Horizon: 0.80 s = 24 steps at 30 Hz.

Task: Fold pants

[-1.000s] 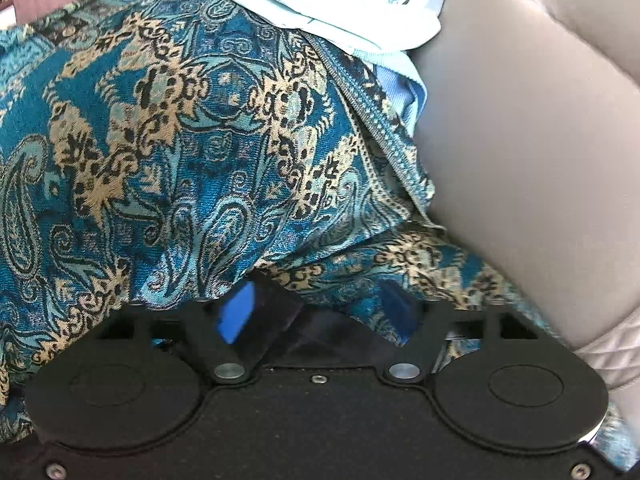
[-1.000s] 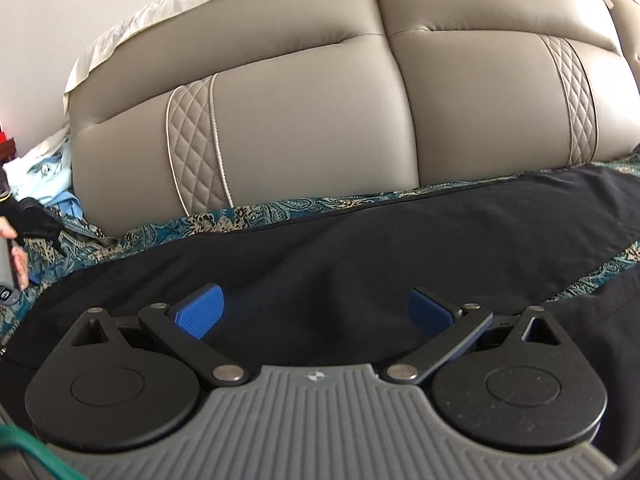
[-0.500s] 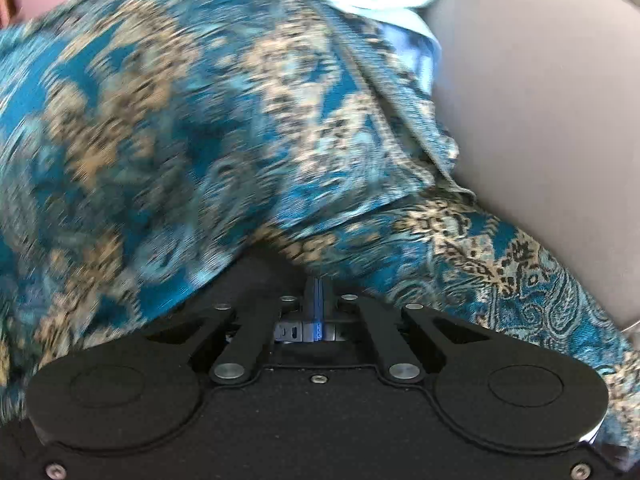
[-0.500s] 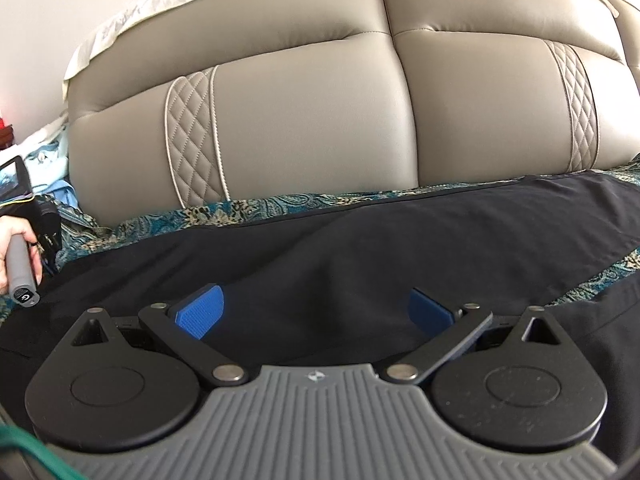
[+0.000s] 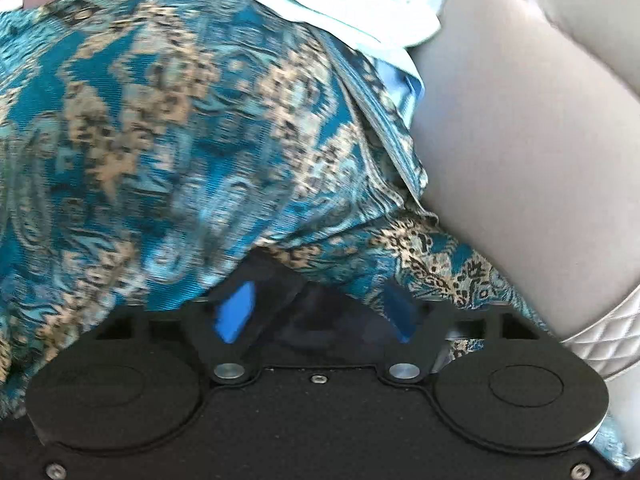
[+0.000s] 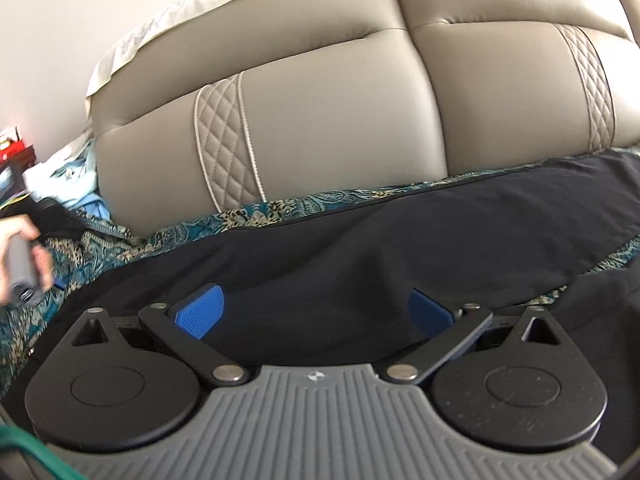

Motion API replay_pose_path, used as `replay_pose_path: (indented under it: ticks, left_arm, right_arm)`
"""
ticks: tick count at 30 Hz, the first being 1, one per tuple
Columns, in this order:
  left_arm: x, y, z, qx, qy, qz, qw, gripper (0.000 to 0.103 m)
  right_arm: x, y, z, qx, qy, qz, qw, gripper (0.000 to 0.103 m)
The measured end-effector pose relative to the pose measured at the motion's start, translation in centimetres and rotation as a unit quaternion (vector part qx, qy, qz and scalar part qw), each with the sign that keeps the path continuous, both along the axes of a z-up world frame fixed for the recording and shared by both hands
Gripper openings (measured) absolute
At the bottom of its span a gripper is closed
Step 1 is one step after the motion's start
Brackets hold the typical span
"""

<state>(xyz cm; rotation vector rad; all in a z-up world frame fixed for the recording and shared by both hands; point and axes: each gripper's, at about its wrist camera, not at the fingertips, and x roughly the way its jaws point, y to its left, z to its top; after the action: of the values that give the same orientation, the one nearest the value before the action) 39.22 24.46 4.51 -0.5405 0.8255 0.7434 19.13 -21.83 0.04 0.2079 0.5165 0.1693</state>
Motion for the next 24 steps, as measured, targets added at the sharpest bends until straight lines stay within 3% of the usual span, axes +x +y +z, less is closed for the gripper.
replay_pose_path:
  ticks: [1,5,7,8,9,10,11,14,17,21,24]
  left_arm:
    - [0.9,-0.5,-0.5,0.001,0.011,0.007,0.9999,0.075]
    - [4.4,-1.9,-3.2,-0.011,0.075,0.02,0.9969,0.094]
    - [5.2,-2.8,-3.9,0.019,0.091,0.021,0.9955,0.093]
    - [5.1,-3.1,-3.9,0.025,0.08,0.024,0.9962,0.071]
    - [4.7,-3.4,-3.6,0.026,0.062,0.024,0.9975,0.058]
    - [4.6,-3.7,-3.3,0.037,0.062,0.023,0.9971,0.031]
    - [4.7,-4.0,-3.1,0.048,0.071,0.012,0.9963,0.012]
    - [3.8,-3.1,-2.9,0.029,0.062,-0.001,0.9977,0.009]
    - [2.2,-2.0,-2.9,0.003,0.035,0.001,0.9994,0.008]
    - [0.7,-1.5,-2.4,-0.02,0.01,-0.002,0.9997,0.006]
    - [-0.4,-0.9,-1.8,-0.034,-0.014,-0.018,0.9992,0.004]
  right_arm:
    - [-0.1,0.1,-0.1,-0.008,-0.001,0.003,1.0,0.103]
    - [0.0,0.0,-0.2,-0.031,-0.002,0.002,1.0,0.103]
    - [0.4,-0.4,0.1,-0.026,0.003,0.009,1.0,0.103]
    - [0.8,-0.6,0.2,-0.02,0.013,0.018,1.0,0.103]
    - [1.5,-1.0,0.6,-0.008,0.03,0.023,0.999,0.103]
    - [2.4,-1.4,0.9,0.007,0.047,0.027,0.998,0.103]
    - [3.5,-1.7,1.3,0.025,0.069,0.037,0.997,0.103]
    - [8.9,-1.8,2.7,0.072,0.165,0.055,0.982,0.103]
    - [15.3,-0.3,3.6,0.075,0.27,0.044,0.959,0.103]
    - [22.4,2.0,3.4,0.051,0.335,-0.029,0.94,0.103]
    - [24.9,2.6,2.3,0.102,0.379,-0.063,0.918,0.103]
